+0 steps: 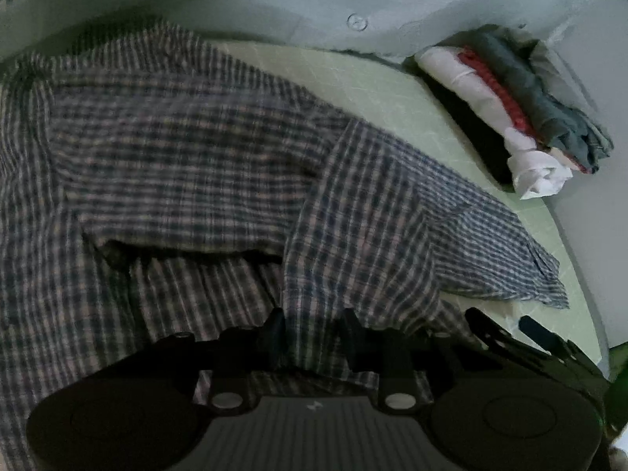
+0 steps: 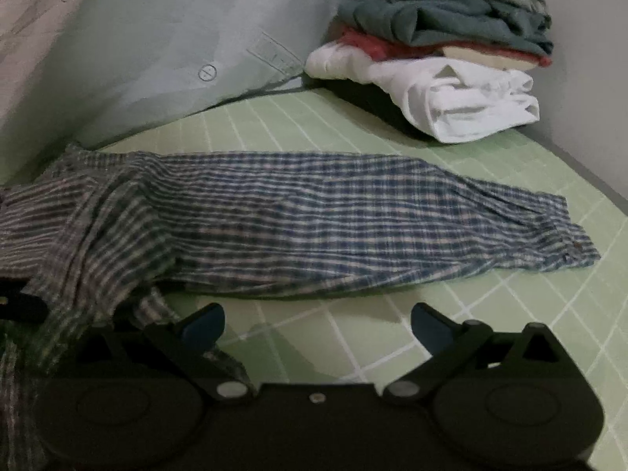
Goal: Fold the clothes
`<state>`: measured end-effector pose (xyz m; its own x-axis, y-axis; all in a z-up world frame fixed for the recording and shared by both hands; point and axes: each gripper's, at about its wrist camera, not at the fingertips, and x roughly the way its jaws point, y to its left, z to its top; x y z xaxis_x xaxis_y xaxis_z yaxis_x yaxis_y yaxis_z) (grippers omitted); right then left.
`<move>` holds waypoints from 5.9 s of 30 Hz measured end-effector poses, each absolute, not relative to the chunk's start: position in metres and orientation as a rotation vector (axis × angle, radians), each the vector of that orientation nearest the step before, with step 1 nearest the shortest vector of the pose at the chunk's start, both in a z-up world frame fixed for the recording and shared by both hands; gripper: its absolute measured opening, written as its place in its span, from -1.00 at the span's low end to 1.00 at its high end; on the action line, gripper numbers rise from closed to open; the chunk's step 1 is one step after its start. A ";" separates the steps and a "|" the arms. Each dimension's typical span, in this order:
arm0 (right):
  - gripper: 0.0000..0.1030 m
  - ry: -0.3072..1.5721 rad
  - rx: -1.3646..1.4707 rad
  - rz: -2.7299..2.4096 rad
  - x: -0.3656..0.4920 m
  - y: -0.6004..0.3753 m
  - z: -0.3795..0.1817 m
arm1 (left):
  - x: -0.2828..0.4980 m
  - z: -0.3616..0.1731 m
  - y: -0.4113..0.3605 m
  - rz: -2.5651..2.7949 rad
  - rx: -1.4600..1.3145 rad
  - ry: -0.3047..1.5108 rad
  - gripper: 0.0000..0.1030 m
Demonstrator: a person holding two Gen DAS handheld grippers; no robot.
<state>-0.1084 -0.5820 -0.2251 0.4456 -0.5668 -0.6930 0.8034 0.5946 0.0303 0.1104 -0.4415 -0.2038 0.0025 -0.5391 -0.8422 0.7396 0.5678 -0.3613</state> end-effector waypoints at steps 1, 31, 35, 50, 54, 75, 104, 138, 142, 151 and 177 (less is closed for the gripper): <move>0.99 0.692 0.378 -0.872 -0.110 -0.580 -0.224 | 0.111 -0.206 -0.442 -1.007 0.204 1.210 -0.38; 0.99 0.784 0.265 -0.631 -0.162 -0.479 -0.224 | 0.030 -0.153 -0.173 -0.704 -0.448 1.149 -0.97; 0.99 0.805 0.245 -0.604 -0.161 -0.469 -0.227 | 0.017 -0.179 -0.135 -0.572 -0.522 1.234 -0.97; 0.99 0.838 0.202 -0.564 -0.162 -0.452 -0.228 | 0.011 -0.209 -0.147 -0.446 -0.232 1.361 -0.37; 0.99 0.825 0.218 -0.590 -0.164 -0.457 -0.225 | 0.012 -0.178 -0.163 -0.578 -0.171 1.211 -0.02; 1.00 0.760 0.269 -0.706 -0.137 -0.519 -0.220 | 0.066 -0.159 -0.190 -0.754 -0.176 1.020 1.00; 1.00 0.693 0.388 -1.124 -0.128 -0.704 -0.239 | 0.156 -0.248 -0.282 -0.511 0.115 1.173 1.00; -0.99 0.645 0.470 -0.901 -0.123 -0.707 -0.218 | 0.140 -0.259 -0.301 -0.488 0.291 1.113 1.00; -0.99 0.549 0.420 -0.777 -0.097 -0.676 -0.185 | 0.137 -0.259 -0.299 -0.496 0.291 1.099 1.00; -0.71 0.460 0.413 -0.153 -0.012 -0.545 -0.143 | 0.127 -0.229 -0.277 -0.479 0.282 1.004 0.97; 1.00 0.656 0.542 -1.179 -0.203 -0.733 -0.243 | 0.111 -0.196 -0.288 -0.613 0.235 0.938 0.99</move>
